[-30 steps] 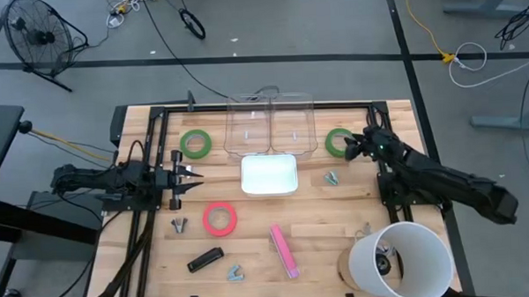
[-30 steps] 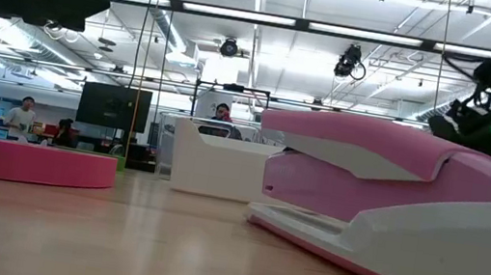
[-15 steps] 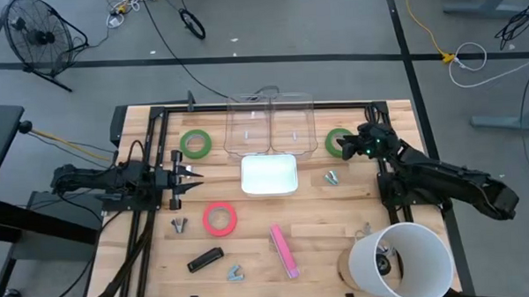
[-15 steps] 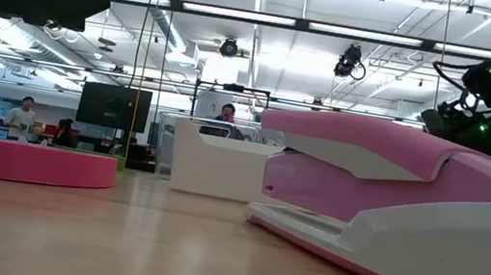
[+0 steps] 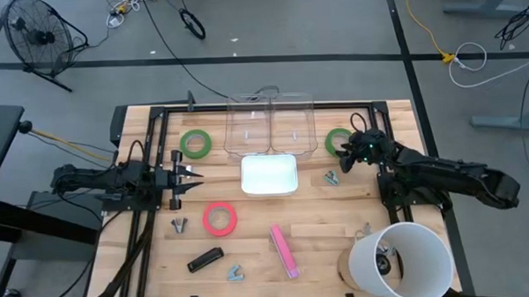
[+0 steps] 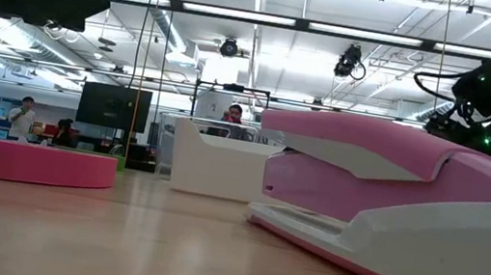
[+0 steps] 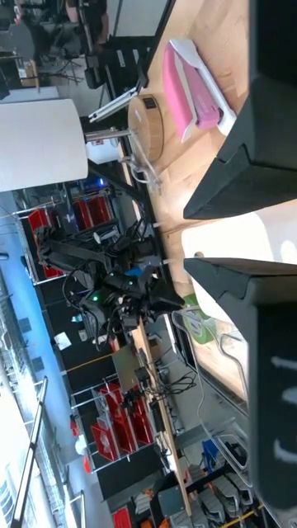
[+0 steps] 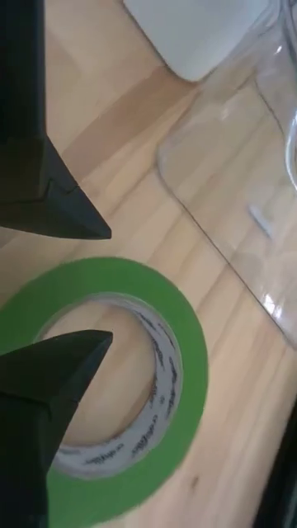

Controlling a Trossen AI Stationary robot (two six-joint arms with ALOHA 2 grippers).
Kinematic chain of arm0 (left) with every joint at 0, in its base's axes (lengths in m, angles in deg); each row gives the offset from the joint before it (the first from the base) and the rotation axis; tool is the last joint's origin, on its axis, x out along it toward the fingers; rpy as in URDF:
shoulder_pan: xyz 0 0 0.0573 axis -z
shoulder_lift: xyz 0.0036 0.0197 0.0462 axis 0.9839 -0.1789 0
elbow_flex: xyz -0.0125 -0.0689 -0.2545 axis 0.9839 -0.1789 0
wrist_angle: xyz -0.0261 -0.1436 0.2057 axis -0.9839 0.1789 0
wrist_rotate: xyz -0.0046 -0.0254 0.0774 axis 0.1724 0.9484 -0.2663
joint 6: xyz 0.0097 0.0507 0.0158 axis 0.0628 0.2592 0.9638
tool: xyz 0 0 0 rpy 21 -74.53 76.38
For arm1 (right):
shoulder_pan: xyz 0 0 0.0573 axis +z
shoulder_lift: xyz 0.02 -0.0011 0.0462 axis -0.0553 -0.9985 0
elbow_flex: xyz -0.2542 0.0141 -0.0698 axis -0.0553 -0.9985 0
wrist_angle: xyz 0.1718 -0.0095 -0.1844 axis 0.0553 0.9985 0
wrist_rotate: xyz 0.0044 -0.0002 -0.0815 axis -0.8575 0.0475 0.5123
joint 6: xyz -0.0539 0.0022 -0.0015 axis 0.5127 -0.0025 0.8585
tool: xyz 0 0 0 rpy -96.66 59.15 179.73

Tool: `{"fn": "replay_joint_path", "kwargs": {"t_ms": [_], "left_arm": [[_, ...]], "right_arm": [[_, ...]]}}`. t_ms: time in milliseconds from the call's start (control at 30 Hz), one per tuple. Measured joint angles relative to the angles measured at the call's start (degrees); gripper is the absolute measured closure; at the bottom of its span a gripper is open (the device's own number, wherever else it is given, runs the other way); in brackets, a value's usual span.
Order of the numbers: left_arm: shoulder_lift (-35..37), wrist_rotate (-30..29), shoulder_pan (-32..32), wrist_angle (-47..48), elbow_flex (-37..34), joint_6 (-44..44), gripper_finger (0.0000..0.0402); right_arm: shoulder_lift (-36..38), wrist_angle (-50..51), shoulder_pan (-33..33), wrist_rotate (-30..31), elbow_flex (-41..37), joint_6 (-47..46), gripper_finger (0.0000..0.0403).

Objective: Pick and place Stapler, Stapler remover, tape
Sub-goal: Put the right green tape into the right transparent bin

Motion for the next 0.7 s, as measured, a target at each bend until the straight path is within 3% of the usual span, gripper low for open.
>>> {"fn": "replay_joint_path", "kwargs": {"t_ms": [467, 700], "left_arm": [[0.00, 0.00, 0.00, 0.11, 0.00, -0.02, 0.0312], [0.00, 0.00, 0.00, 0.35, 0.00, -0.02, 0.0312]], "right_arm": [[-4.97, -0.94, 0.07, 1.56, 0.00, 6.18, 0.0128], [-9.36, -3.50, 0.04, 3.91, 0.00, 5.95, 0.0122]]}}
